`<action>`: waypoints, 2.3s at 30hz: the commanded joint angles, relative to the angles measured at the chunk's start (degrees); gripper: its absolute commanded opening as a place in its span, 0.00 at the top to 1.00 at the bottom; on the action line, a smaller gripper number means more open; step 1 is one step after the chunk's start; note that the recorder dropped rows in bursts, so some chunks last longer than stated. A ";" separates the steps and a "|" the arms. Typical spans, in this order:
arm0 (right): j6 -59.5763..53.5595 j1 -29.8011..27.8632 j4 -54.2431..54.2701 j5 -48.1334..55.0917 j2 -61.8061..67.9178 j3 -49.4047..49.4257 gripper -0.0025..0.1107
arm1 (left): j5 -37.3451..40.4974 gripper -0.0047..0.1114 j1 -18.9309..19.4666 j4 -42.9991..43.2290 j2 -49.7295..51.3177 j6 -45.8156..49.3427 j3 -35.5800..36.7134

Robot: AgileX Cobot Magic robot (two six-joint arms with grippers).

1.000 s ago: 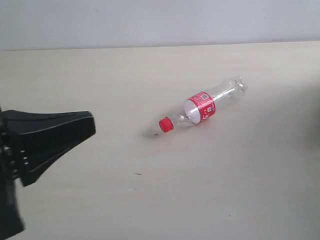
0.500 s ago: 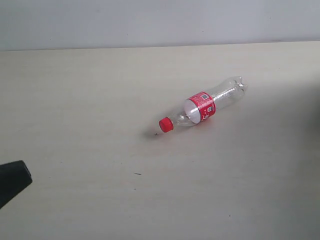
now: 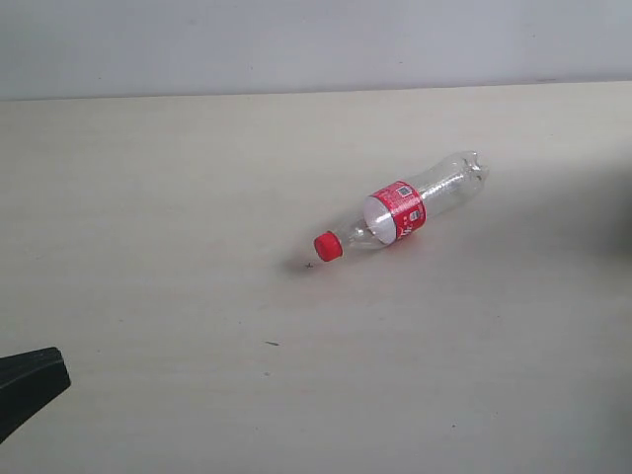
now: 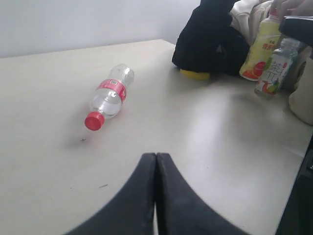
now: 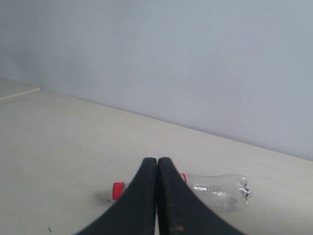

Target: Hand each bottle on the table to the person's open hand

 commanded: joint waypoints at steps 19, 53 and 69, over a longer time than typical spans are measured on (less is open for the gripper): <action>-0.05 0.11 0.16 0.04 -0.34 0.16 0.98 | 1.33 0.96 -0.34 0.87 -0.30 2.76 0.05; -0.05 0.11 0.16 -0.08 -0.34 0.16 0.98 | 1.93 0.96 -0.34 0.87 -0.30 3.18 0.05; -0.05 0.11 0.16 -0.70 -0.34 0.16 0.98 | 1.93 0.96 -0.34 0.87 -0.30 3.53 0.05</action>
